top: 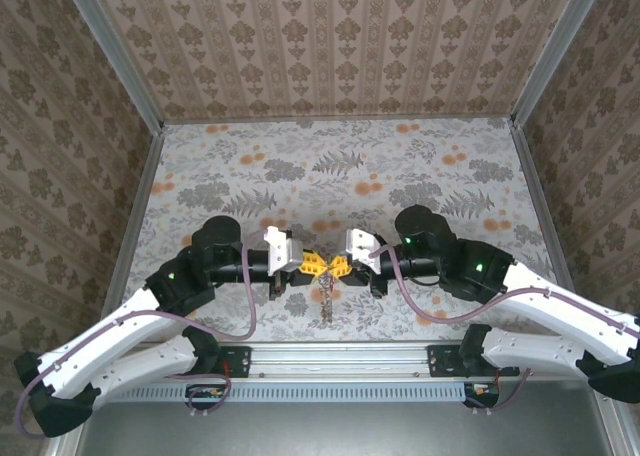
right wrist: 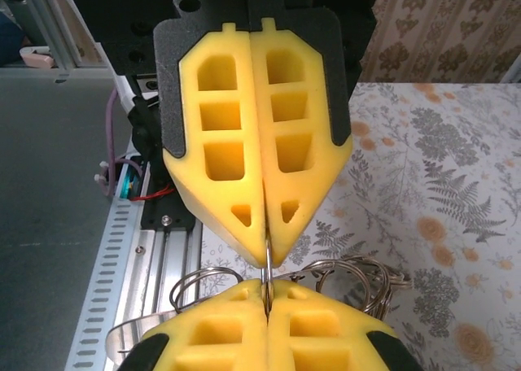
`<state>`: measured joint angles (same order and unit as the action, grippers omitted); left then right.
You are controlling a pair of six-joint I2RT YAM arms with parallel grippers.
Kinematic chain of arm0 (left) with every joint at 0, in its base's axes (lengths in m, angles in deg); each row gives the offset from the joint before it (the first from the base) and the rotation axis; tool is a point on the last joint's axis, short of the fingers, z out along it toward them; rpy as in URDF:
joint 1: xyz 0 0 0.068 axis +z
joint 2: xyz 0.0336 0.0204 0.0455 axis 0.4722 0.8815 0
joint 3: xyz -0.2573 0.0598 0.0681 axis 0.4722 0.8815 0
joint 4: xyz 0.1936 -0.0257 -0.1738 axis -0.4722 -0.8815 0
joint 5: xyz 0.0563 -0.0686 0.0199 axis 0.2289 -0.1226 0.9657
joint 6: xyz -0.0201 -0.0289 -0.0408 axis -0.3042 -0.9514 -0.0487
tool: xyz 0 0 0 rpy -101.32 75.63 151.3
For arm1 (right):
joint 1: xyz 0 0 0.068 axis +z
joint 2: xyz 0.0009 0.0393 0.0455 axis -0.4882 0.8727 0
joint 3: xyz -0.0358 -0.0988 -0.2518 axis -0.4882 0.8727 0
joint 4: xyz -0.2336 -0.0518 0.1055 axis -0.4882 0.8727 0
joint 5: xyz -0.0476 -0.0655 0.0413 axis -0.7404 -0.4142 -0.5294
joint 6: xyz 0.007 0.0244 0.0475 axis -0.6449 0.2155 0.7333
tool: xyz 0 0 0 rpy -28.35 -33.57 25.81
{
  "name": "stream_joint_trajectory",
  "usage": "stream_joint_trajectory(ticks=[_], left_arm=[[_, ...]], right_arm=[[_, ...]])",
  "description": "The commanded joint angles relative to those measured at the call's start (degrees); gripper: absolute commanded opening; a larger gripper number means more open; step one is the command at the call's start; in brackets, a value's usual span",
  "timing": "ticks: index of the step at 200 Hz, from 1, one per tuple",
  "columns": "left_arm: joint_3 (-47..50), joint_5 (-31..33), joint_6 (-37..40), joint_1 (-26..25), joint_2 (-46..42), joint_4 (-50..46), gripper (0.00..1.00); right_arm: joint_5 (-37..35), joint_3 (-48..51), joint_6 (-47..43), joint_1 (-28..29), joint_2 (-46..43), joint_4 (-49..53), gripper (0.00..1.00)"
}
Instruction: Put the keys on the keyring
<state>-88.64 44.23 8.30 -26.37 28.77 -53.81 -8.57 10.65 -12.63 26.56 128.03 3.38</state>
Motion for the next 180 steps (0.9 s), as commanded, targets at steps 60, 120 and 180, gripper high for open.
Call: stream_joint_trajectory(ticks=[60, 120, 180], left_arm=[[-8.49, 13.07, 7.75, -4.21, 6.96, -14.38, 0.08], [-8.66, 11.42, 8.11, -4.45, 9.24, -13.36, 0.00], [-3.68, 0.79, 1.92, -0.83, 2.95, -3.62, 0.00]], right_arm=[[-5.44, -7.79, -3.84, 0.37, 5.14, 9.67, 0.00], [-3.64, -8.93, -4.73, 0.42, 7.46, 10.20, 0.00], [0.36, -2.85, -0.98, 0.28, 1.66, 2.37, 0.19]])
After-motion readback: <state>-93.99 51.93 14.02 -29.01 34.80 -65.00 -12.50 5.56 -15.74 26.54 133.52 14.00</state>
